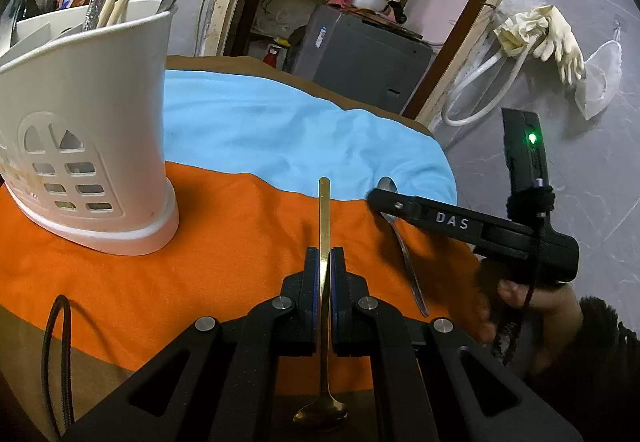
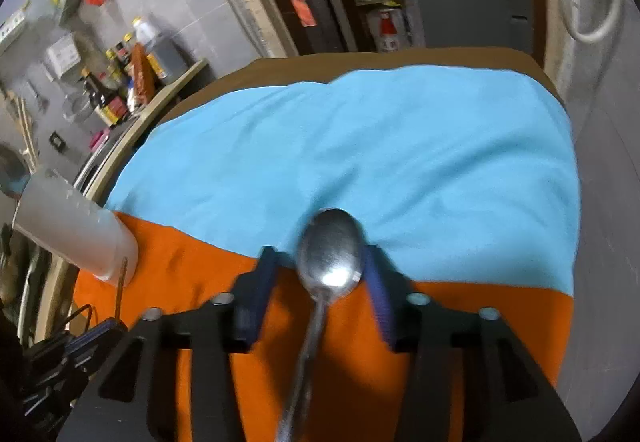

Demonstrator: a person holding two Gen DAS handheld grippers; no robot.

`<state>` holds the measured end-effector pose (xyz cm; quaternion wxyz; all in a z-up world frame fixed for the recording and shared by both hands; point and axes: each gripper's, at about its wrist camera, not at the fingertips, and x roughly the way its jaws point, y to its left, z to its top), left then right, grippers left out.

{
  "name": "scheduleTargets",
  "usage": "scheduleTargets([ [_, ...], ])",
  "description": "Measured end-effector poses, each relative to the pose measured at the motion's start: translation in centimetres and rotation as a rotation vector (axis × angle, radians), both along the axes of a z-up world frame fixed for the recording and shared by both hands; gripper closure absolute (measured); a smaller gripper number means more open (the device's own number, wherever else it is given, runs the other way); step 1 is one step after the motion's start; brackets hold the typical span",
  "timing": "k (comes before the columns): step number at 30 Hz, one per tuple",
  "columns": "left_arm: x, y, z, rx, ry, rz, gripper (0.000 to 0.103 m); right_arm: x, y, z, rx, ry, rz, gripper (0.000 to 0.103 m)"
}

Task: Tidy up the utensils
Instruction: 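Lift the gold spoon and silver spoon off the cloth with both tools, then carry the gold spoon and silver spoon upright over the white caddy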

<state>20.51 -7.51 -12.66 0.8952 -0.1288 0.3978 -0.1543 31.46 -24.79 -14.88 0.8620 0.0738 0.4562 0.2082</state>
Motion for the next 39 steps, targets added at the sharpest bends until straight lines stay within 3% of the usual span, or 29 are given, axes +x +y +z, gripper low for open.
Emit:
scheduleTargets([
  [2,0.0,0.0,0.0,0.0,0.002,0.003,0.101,0.0,0.8,0.0,-0.045,-0.017,0.014,0.048],
  [5,0.1,0.1,0.1,0.0,0.001,0.01,0.101,0.2,0.3,-0.1,-0.062,-0.025,-0.02,0.07],
  [7,0.2,0.1,0.1,-0.002,0.002,0.016,0.101,0.4,-0.2,-0.2,-0.031,-0.012,-0.024,0.071],
  [13,0.2,0.0,-0.1,-0.008,0.004,0.027,0.101,0.0,2.4,0.1,-0.19,-0.053,-0.02,0.065],
  [16,0.2,0.0,-0.1,-0.008,0.002,0.027,0.101,-0.1,2.6,0.0,-0.223,-0.062,-0.029,0.07],
  [18,0.1,0.1,0.1,-0.015,-0.008,0.033,0.101,-0.2,1.5,0.0,-0.157,-0.056,-0.045,0.071],
  [20,-0.2,0.3,0.4,-0.023,-0.026,0.042,0.101,-0.9,-0.2,0.2,-0.009,-0.063,-0.068,0.072],
  [23,-0.8,0.7,1.3,-0.038,-0.076,0.064,0.101,-2.8,-1.7,1.9,0.101,-0.168,-0.08,0.072],
  [31,-2.7,1.8,5.3,-0.06,-0.259,0.118,0.101,-7.0,-1.0,5.5,0.211,-0.355,-0.034,0.072],
  [39,-3.7,4.8,10.1,-0.087,-0.407,0.152,0.101,-8.5,1.6,11.3,0.338,-0.549,-0.011,0.072],
])
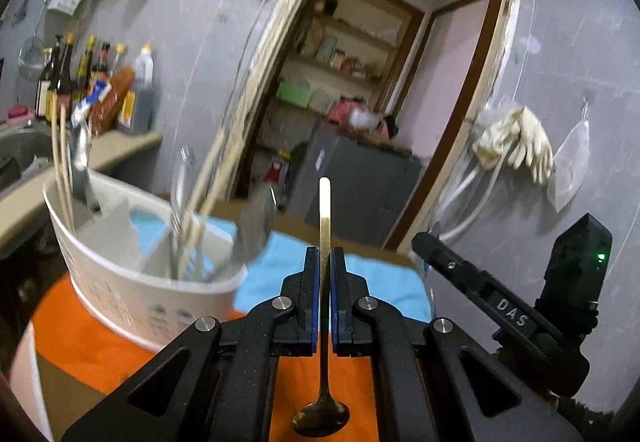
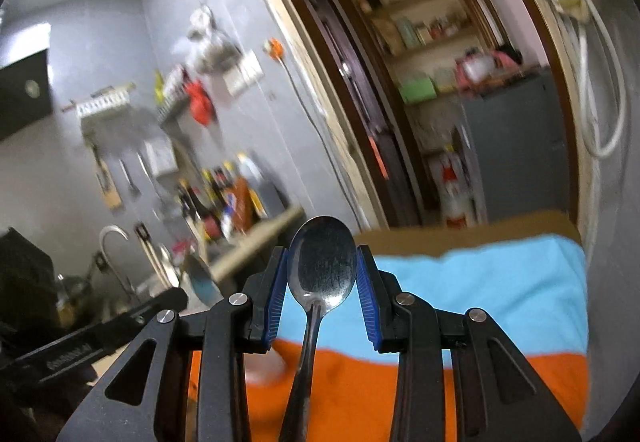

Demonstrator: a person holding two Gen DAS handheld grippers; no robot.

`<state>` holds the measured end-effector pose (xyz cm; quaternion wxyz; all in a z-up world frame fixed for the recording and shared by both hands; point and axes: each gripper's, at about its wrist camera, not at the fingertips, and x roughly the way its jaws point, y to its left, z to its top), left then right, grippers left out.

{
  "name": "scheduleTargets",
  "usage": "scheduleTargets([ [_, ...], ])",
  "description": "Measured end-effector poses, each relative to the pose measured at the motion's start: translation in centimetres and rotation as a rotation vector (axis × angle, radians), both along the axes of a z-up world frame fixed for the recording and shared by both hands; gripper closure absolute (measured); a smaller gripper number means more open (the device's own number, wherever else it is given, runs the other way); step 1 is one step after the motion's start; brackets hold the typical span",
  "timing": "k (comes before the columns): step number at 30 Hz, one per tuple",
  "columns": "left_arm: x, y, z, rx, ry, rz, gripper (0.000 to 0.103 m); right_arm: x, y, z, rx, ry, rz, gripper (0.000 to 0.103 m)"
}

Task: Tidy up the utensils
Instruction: 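Carry the gold spoon and silver spoon upright over the white caddy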

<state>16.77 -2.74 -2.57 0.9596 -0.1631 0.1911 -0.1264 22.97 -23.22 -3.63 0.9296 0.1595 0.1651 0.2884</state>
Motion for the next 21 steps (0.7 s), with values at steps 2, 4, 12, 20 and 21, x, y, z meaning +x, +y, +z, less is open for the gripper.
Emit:
scheduleTargets([
  [2,0.0,0.9,1.2,0.001,-0.03,0.008,0.101,-0.3,1.0,1.5,0.018,-0.051,0.005,0.072],
  [4,0.0,1.8,2.2,0.004,-0.049,0.017,0.101,-0.4,2.2,2.7,0.025,-0.093,0.011,0.072],
  [12,0.5,8.3,4.9,-0.002,-0.118,0.09,0.101,-0.5,7.1,5.5,0.064,-0.189,0.036,0.072],
  [20,3.1,17.7,4.7,-0.159,-0.211,0.237,0.101,0.7,10.6,5.5,0.199,-0.231,0.007,0.072],
  [21,3.5,18.7,4.5,-0.181,-0.218,0.25,0.101,0.8,10.9,5.3,0.208,-0.234,-0.004,0.071],
])
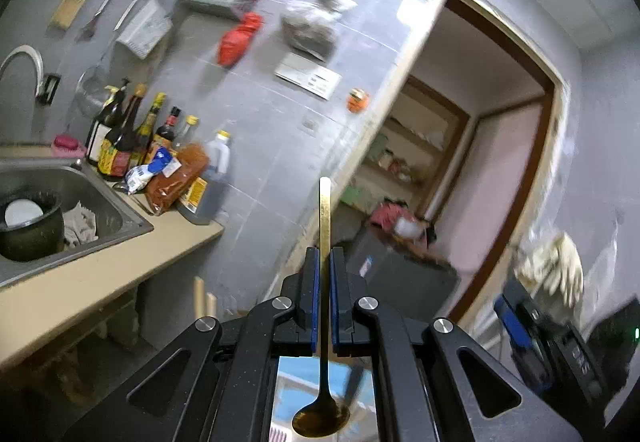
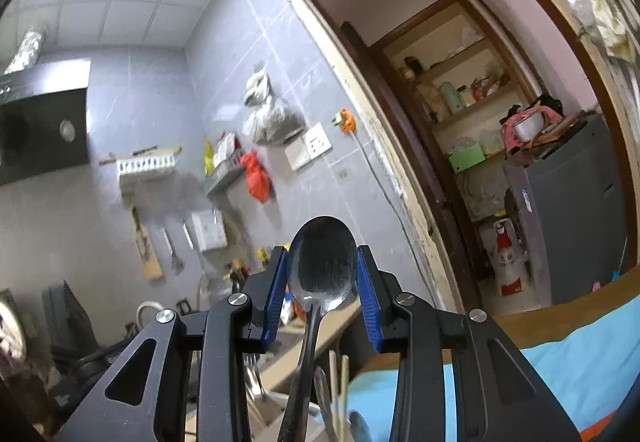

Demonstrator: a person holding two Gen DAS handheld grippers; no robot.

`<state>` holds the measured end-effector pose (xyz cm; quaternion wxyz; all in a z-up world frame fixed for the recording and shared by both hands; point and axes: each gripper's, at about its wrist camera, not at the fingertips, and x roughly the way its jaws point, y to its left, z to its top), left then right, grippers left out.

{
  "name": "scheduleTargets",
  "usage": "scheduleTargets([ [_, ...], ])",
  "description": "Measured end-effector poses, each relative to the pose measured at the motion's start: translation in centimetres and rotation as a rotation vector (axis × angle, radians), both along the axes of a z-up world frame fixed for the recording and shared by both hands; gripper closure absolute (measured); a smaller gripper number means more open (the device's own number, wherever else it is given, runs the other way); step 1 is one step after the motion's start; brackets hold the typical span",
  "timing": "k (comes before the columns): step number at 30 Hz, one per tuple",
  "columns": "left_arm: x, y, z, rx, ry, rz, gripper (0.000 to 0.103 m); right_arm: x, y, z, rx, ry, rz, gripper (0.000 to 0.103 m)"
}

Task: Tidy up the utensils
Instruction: 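Carry the gold spoon and silver spoon upright over the white caddy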

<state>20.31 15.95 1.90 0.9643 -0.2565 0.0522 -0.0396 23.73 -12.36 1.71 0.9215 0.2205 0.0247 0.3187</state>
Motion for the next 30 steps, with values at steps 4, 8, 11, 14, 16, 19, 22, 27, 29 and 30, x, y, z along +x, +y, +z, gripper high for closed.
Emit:
scheduleTargets([
  [4,1.0,2.2,-1.0,-0.03,-0.003,0.031,0.101,0.5,1.1,-1.0,0.007,-0.006,-0.046,0.071],
  [8,1.4,2.5,-2.6,-0.021,0.016,0.043,0.101,0.6,1.8,-2.1,-0.024,-0.025,-0.081,0.071],
  [11,1.3,1.9,-3.7,-0.014,0.024,0.058,0.101,0.3,2.7,-2.8,-0.066,-0.049,-0.125,0.071],
  [14,1.0,1.1,-4.5,0.022,0.022,0.077,0.101,0.0,3.6,-3.7,-0.116,-0.069,-0.161,0.071],
  [16,0.9,0.7,-4.9,0.035,0.024,0.08,0.101,-0.2,4.1,-4.1,-0.139,-0.074,-0.171,0.071],
  [19,1.0,0.3,-5.4,0.056,0.025,0.087,0.101,-0.6,4.6,-4.8,-0.174,-0.088,-0.189,0.071],
  [22,1.2,0.0,-5.8,0.076,0.029,0.088,0.101,-0.7,5.0,-5.2,-0.192,-0.084,-0.191,0.071],
  [27,1.3,-0.5,-6.1,0.112,0.052,0.066,0.101,-1.1,5.0,-5.4,-0.224,-0.073,-0.192,0.07],
  [29,1.2,-0.5,-6.3,0.108,0.064,0.037,0.101,-1.3,4.8,-5.5,-0.231,-0.058,-0.19,0.07],
  [30,1.1,-0.6,-6.4,0.111,0.068,0.029,0.101,-1.4,4.7,-5.6,-0.231,-0.048,-0.187,0.069],
])
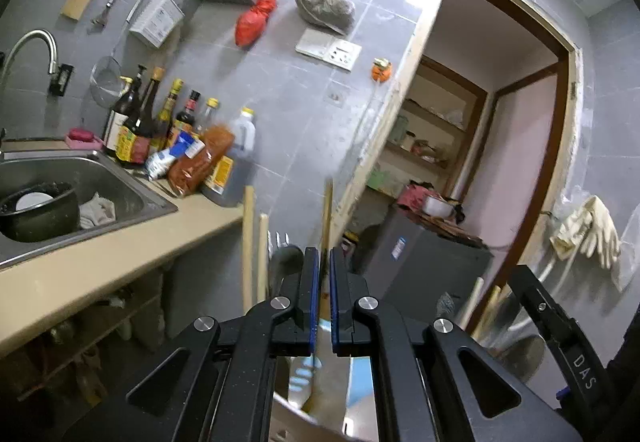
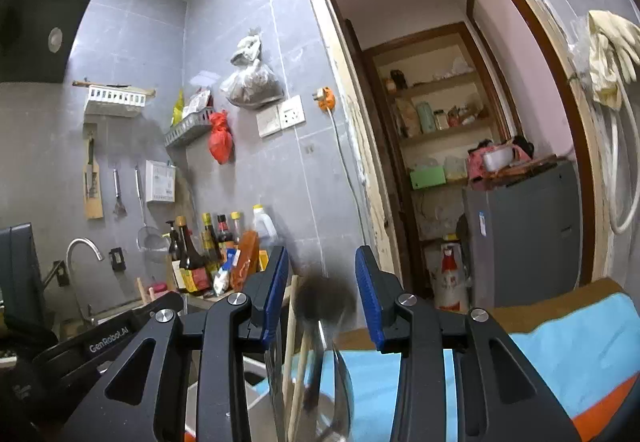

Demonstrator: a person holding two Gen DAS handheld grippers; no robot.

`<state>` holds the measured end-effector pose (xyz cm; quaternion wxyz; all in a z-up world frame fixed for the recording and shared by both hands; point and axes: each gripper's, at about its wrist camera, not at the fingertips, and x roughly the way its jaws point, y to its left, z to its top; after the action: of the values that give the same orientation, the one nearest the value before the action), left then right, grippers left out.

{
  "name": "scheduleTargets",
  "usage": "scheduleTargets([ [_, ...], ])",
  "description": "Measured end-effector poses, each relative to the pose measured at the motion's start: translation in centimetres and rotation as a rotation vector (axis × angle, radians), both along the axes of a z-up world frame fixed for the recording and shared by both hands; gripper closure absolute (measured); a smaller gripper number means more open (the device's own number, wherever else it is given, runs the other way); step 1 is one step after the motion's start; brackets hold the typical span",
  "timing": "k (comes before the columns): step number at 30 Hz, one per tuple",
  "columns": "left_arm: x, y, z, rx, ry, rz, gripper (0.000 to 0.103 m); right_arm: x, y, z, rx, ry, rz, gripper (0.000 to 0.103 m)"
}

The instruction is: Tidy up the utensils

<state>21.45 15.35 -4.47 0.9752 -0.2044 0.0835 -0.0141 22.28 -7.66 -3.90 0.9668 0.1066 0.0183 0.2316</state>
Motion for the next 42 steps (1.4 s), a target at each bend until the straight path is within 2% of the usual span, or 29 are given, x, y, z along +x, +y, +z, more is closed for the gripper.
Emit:
scheduleTargets([
  [6,-0.6,-0.4,0.3,0.021,0.025,-0.045,0.1,-0.7,-0.3,0.3,-0.015,0.011,0.01,0.065],
  [9,-0.8,-0.6,0.9,0.027,0.046,-0.069,0.098,-1.0,-0.7,0.9,-0.013,0.014,0.004,0.059],
  [14,-1.4,-1.1,1.9,0.034,0.077,-0.096,0.081,-1.8,-1.7,1.7,-0.018,0.031,-0.02,0.048],
  [18,-2.0,-1.9,2.6,0.06,0.115,-0.102,0.079,-2.7,-3.0,2.2,-0.025,0.076,-0.051,0.044],
  [23,-2.7,-3.1,2.9,0.091,0.192,-0.132,0.061,-3.8,-4.7,2.5,-0.038,0.145,-0.084,0.032],
  [25,-2.9,-3.5,2.8,0.098,0.213,-0.142,0.057,-4.3,-5.4,2.6,-0.039,0.17,-0.086,0.031],
  [27,-3.3,-4.0,2.9,0.111,0.231,-0.16,0.048,-4.6,-6.0,2.7,-0.049,0.193,-0.098,0.029],
  [29,-3.7,-4.5,2.9,0.123,0.244,-0.169,0.034,-5.2,-6.6,2.7,-0.053,0.208,-0.114,0.026],
  [32,-4.4,-5.4,3.0,0.145,0.268,-0.191,0.02,-6.2,-7.8,2.9,-0.067,0.231,-0.142,0.016],
  [35,-5.4,-6.4,3.0,0.182,0.285,-0.181,0.015,-7.1,-8.8,2.9,-0.082,0.258,-0.161,0.012],
  [39,-7.2,-7.5,3.1,0.205,0.266,-0.156,0.014,-8.7,-10.3,3.0,-0.099,0.277,-0.183,0.001],
  [42,-8.7,-8.0,3.1,0.207,0.249,-0.144,0.014,-10.4,-11.4,3.2,-0.109,0.276,-0.198,0.0],
])
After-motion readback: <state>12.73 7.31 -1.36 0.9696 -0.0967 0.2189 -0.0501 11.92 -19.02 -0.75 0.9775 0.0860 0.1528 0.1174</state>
